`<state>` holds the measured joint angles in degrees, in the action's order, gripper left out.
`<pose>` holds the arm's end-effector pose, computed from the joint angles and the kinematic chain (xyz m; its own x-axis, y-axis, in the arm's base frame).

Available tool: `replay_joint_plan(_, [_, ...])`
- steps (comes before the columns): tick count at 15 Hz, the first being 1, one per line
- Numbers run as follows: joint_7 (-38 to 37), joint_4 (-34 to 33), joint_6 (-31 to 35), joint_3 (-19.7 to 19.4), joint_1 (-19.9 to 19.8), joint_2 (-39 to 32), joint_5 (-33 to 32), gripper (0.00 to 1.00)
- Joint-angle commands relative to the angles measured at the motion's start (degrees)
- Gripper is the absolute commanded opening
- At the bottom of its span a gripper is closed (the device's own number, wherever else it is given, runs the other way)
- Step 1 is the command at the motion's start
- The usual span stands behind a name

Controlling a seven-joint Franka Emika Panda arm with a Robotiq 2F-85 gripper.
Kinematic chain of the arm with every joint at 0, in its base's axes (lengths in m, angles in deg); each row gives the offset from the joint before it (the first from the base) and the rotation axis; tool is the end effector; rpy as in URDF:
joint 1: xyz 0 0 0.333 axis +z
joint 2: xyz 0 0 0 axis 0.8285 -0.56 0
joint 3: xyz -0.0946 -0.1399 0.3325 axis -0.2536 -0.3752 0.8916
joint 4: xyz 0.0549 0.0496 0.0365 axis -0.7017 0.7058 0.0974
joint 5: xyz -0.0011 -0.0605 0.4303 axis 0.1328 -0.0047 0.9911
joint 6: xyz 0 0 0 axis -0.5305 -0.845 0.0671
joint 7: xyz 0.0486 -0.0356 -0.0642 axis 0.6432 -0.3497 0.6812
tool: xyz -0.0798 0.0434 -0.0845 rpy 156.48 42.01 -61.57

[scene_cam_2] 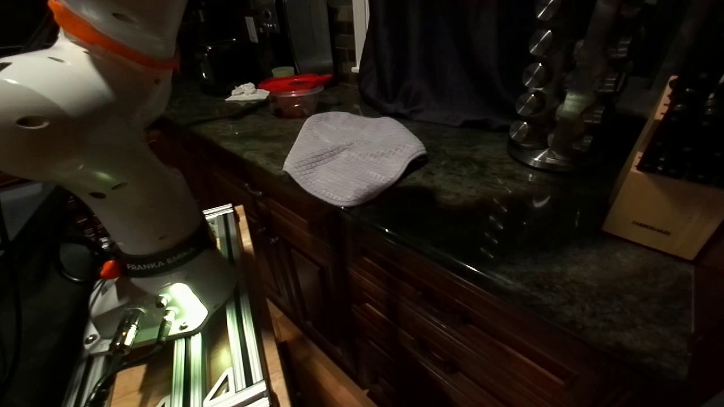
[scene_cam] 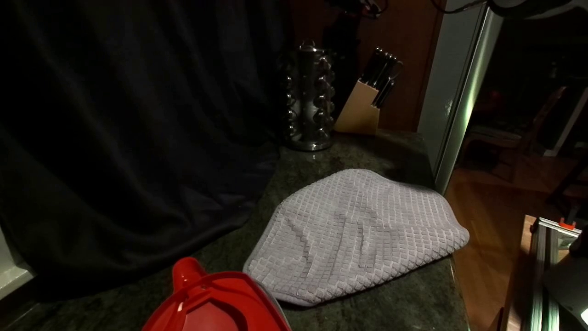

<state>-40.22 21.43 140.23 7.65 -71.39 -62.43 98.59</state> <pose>0.7890 -0.2228 0.5842 0.2085 -0.9629 -0.1716 -0.9344 -0.1443 -0.3256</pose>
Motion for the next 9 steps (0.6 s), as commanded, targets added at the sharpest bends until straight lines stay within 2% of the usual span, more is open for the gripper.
replay_joint_plan(1, [4.0, 3.2, 2.1, 0.1, 0.3, 2.3, -0.6, 0.25])
replay_joint_plan(4, [3.2, 3.5, 2.6, 0.0, 0.2, 2.4, 0.2, 0.25])
replay_joint_plan(9, [-6.9, 5.7, 1.1, -1.5, 0.7, 4.3, -0.2, 0.25])
